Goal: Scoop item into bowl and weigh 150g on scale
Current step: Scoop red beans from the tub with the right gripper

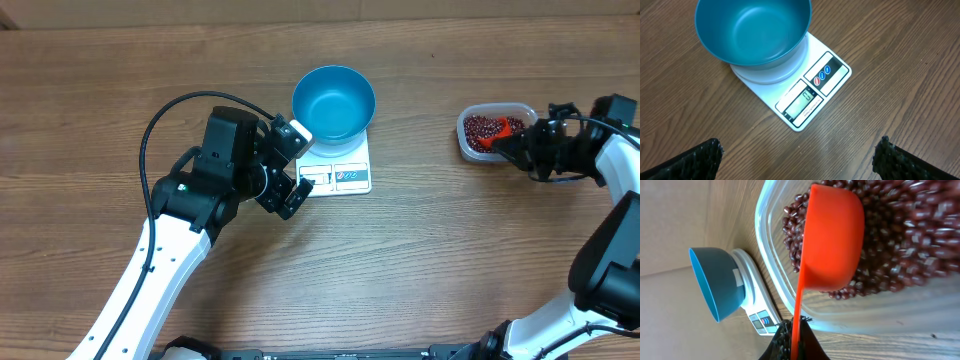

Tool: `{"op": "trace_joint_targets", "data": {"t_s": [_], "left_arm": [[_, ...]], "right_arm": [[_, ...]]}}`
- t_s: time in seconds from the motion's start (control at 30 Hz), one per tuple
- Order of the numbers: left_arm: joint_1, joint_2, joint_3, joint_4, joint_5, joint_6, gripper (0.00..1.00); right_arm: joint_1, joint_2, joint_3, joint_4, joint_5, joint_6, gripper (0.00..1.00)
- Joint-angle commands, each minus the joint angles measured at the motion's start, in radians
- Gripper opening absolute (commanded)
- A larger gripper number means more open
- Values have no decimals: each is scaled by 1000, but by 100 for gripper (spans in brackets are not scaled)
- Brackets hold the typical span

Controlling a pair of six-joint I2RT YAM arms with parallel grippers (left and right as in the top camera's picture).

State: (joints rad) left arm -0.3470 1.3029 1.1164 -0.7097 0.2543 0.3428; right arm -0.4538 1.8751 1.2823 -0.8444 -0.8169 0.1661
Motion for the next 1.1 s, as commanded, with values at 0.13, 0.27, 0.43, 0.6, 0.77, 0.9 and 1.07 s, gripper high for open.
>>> {"op": "trace_joint_targets", "data": {"t_s": [0.13,0.27,0.43,0.6,0.77,0.9,1.07], "left_arm": [[-7,5,-4,3,5,-10,99],[-7,5,-4,3,5,-10,100],[-7,5,-4,3,5,-10,99],[-7,5,-4,3,5,-10,100],[-7,5,-4,3,5,-10,100],[-7,5,-4,4,5,-10,100],[-7,5,-4,3,5,-10,99]], "right_arm": [[-77,1,-5,-16,-108,-82,4],[-104,1,-5,-29,-173,-140,4],[-130,1,-5,-57,-264,-235,4],[-154,1,-5,-107,-348,-340,4],[-165,1,-5,-162,-414,-455,4],[-165,1,-5,-222,-536,-595,4],[-163,1,-5,-240,-664,-643,4]]}}
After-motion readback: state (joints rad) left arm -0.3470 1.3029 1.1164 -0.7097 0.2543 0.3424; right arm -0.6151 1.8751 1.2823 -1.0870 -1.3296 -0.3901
